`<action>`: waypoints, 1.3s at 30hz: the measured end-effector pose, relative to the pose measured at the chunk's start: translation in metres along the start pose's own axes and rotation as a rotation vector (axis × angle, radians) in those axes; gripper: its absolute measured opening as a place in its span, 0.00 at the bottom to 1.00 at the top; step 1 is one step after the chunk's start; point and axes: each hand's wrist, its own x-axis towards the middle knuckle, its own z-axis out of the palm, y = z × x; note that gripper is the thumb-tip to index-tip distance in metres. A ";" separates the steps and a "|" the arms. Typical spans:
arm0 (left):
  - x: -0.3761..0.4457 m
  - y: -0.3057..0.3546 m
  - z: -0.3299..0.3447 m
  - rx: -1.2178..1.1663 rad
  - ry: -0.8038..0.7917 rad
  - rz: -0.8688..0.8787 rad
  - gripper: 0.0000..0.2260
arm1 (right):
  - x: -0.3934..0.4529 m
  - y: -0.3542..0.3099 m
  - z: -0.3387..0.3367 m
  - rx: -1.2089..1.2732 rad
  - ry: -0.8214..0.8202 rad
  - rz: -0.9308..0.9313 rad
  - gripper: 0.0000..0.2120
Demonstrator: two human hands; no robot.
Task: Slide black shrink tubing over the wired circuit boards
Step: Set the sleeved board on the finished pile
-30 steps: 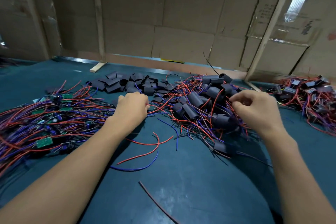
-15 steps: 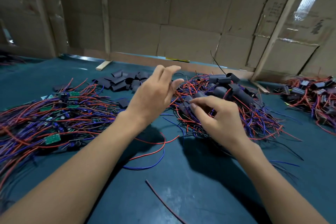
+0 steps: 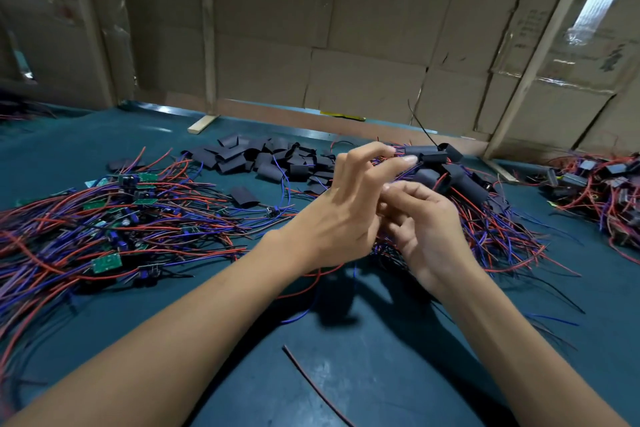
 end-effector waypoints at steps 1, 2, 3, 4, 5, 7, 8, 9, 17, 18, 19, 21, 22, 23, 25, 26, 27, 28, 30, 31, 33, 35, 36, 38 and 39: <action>0.000 0.000 0.000 0.050 -0.028 0.046 0.37 | -0.001 0.003 0.001 -0.071 -0.008 0.004 0.04; 0.000 -0.001 -0.001 0.093 -0.061 0.085 0.39 | -0.002 0.006 0.004 -0.134 -0.031 0.012 0.01; 0.000 -0.002 -0.001 0.125 -0.089 0.110 0.40 | -0.003 0.008 0.004 -0.174 -0.051 0.011 0.04; 0.001 -0.003 -0.001 0.145 -0.101 0.125 0.41 | -0.005 0.010 0.004 -0.191 -0.063 0.012 0.07; 0.001 -0.005 -0.002 0.156 -0.101 0.135 0.41 | -0.005 0.010 0.004 -0.198 -0.058 -0.002 0.07; 0.001 -0.008 -0.002 0.152 -0.098 0.137 0.40 | -0.007 0.006 0.004 -0.209 -0.035 -0.046 0.07; 0.001 -0.011 -0.003 0.134 -0.098 0.132 0.39 | -0.007 0.004 0.005 -0.205 -0.023 -0.065 0.07; 0.000 -0.014 -0.005 0.115 -0.094 0.117 0.38 | -0.006 0.000 0.004 -0.187 0.000 -0.088 0.07; -0.039 -0.087 -0.044 0.569 -0.544 -0.767 0.28 | -0.005 -0.024 -0.001 0.002 0.075 -0.176 0.06; -0.044 -0.092 -0.047 0.652 -0.622 -0.887 0.27 | -0.006 -0.023 0.000 0.011 0.056 -0.180 0.05; -0.048 -0.094 -0.050 0.713 -0.682 -0.996 0.28 | -0.006 -0.022 0.001 0.026 0.039 -0.188 0.03; -0.050 -0.094 -0.053 0.768 -0.718 -1.136 0.33 | -0.007 -0.021 0.002 0.057 0.013 -0.197 0.03; -0.048 -0.092 -0.053 0.789 -0.716 -1.167 0.35 | -0.007 -0.021 0.002 0.069 0.005 -0.199 0.03; -0.046 -0.089 -0.054 0.823 -0.719 -1.176 0.37 | -0.007 -0.021 0.003 0.077 0.003 -0.204 0.04; -0.042 -0.084 -0.054 0.885 -0.734 -1.181 0.37 | -0.007 -0.023 0.002 0.095 0.004 -0.208 0.06; -0.040 -0.083 -0.054 0.905 -0.739 -1.190 0.35 | -0.007 -0.025 0.002 0.109 0.005 -0.205 0.06; -0.038 -0.081 -0.054 0.921 -0.738 -1.201 0.30 | -0.007 -0.026 0.002 0.125 0.004 -0.201 0.06; -0.036 -0.081 -0.054 0.932 -0.725 -1.212 0.26 | -0.008 -0.028 0.001 0.146 0.000 -0.194 0.06; -0.032 -0.080 -0.057 0.917 -0.678 -1.215 0.19 | -0.008 -0.031 0.000 0.186 -0.003 -0.182 0.06; -0.030 -0.080 -0.058 0.897 -0.649 -1.205 0.17 | -0.008 -0.032 0.000 0.204 -0.005 -0.174 0.05; -0.029 -0.081 -0.058 0.867 -0.598 -1.178 0.15 | -0.008 -0.034 -0.001 0.232 -0.006 -0.155 0.05; -0.028 -0.082 -0.058 0.818 -0.517 -1.154 0.15 | -0.008 -0.035 -0.002 0.245 -0.015 -0.141 0.06; -0.029 -0.083 -0.058 0.768 -0.450 -1.128 0.16 | -0.008 -0.036 -0.002 0.249 -0.023 -0.136 0.06; -0.030 -0.086 -0.057 0.576 -0.272 -1.064 0.20 | -0.008 -0.036 -0.002 0.259 -0.034 -0.129 0.07; -0.030 -0.087 -0.057 0.449 -0.178 -1.041 0.22 | -0.008 -0.036 -0.002 0.265 -0.036 -0.125 0.06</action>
